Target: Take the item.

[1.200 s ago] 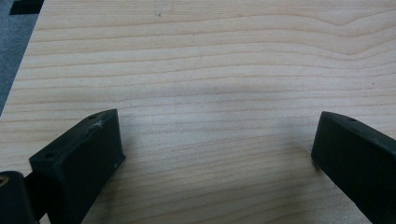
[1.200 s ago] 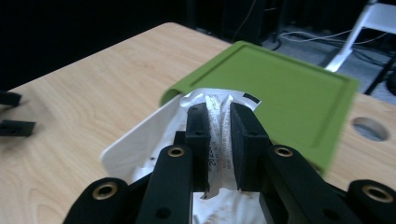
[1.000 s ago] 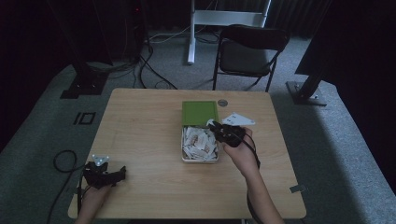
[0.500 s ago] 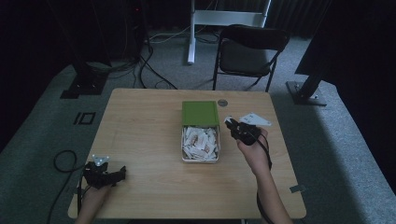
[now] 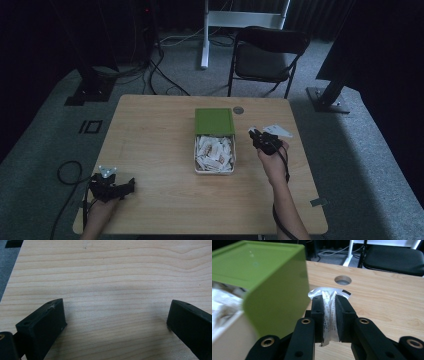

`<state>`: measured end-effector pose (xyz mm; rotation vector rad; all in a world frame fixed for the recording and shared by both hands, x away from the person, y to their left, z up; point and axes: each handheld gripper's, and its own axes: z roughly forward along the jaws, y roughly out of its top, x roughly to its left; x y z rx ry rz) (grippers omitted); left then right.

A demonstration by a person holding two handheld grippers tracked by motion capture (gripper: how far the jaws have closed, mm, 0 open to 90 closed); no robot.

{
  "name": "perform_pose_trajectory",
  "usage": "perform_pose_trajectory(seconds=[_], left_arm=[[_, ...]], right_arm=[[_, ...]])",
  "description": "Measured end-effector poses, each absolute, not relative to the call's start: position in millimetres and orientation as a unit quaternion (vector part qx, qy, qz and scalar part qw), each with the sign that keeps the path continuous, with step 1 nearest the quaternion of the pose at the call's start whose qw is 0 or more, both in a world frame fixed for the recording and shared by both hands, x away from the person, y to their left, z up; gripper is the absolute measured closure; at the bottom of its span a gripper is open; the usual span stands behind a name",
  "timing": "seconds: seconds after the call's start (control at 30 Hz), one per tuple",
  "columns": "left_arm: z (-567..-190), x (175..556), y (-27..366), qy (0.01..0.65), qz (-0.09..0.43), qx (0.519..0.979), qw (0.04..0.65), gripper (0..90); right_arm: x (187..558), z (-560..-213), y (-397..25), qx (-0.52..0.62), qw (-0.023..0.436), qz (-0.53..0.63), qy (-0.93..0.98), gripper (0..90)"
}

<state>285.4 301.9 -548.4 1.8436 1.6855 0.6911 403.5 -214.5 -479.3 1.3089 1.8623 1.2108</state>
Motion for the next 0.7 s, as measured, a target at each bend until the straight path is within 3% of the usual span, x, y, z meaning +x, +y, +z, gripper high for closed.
perform_pose_trajectory(seconds=[0.7], left_arm=[[-549, 285, 302, 0.626, 0.257, 0.684, 0.272, 2.7]], right_arm=[[440, -536, -215, 0.544, 0.268, 0.394, 0.691, 77.7]])
